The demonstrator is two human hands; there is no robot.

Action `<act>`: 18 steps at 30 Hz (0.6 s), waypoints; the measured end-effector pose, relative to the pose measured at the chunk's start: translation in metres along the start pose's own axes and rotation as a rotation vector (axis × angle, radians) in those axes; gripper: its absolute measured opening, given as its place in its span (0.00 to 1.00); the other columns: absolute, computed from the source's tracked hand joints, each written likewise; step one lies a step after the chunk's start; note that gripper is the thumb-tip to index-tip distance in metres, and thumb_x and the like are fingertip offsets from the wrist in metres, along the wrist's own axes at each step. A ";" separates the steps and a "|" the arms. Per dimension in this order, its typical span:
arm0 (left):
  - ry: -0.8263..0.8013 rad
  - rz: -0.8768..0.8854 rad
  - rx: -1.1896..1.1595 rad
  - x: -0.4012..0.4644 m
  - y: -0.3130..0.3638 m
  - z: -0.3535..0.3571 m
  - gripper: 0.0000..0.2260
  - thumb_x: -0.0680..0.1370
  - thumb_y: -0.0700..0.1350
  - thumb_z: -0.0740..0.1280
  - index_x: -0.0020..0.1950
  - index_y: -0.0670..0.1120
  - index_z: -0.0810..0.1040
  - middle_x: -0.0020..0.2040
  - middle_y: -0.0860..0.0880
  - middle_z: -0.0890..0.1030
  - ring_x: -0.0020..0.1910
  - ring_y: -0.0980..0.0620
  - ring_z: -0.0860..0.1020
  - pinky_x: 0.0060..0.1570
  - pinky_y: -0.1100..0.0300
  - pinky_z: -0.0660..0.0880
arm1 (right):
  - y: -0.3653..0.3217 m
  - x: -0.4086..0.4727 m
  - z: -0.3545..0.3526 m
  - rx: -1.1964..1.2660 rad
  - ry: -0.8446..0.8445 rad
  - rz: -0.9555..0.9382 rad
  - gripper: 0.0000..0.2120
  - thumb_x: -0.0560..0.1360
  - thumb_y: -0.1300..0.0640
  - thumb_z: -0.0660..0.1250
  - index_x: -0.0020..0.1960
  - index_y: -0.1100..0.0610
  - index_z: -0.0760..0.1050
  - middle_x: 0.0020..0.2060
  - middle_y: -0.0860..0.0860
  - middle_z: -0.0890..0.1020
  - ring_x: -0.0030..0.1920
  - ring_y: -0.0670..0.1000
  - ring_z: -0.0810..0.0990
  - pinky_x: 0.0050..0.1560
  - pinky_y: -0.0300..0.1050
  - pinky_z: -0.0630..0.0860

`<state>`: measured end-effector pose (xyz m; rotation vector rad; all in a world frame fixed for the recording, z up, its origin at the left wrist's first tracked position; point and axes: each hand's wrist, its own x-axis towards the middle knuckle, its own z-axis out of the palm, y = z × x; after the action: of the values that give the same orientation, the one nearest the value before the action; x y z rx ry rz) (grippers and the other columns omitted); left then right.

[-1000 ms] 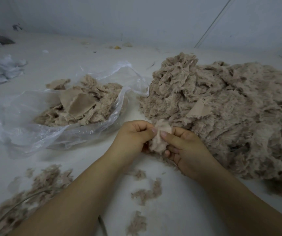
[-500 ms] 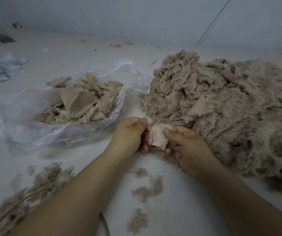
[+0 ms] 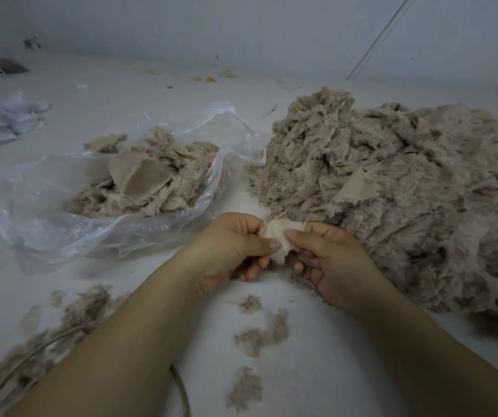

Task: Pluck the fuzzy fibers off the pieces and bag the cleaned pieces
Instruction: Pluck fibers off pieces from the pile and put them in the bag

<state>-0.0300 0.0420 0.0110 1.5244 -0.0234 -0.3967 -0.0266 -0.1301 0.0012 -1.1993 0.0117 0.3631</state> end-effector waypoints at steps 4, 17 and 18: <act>0.113 0.023 -0.253 0.005 -0.002 0.004 0.14 0.81 0.41 0.63 0.35 0.44 0.74 0.29 0.43 0.70 0.18 0.52 0.65 0.21 0.69 0.54 | 0.001 0.000 0.001 0.007 0.000 -0.005 0.09 0.77 0.66 0.65 0.40 0.61 0.79 0.22 0.47 0.74 0.20 0.41 0.69 0.24 0.35 0.71; -0.099 0.095 -0.105 0.002 -0.004 0.008 0.10 0.75 0.48 0.71 0.37 0.43 0.81 0.31 0.40 0.78 0.21 0.48 0.75 0.19 0.63 0.70 | 0.001 -0.004 0.001 -0.103 -0.076 -0.082 0.07 0.70 0.53 0.71 0.41 0.54 0.86 0.33 0.56 0.83 0.31 0.49 0.80 0.27 0.35 0.71; -0.148 0.080 -0.080 0.000 -0.004 0.006 0.06 0.73 0.42 0.73 0.37 0.43 0.82 0.30 0.40 0.79 0.21 0.49 0.76 0.19 0.63 0.72 | 0.001 -0.004 0.002 -0.095 -0.065 -0.078 0.07 0.70 0.53 0.71 0.41 0.55 0.86 0.34 0.57 0.84 0.31 0.49 0.80 0.27 0.36 0.72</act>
<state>-0.0326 0.0360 0.0076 1.4080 -0.1819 -0.4402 -0.0311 -0.1295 0.0017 -1.2770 -0.1093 0.3367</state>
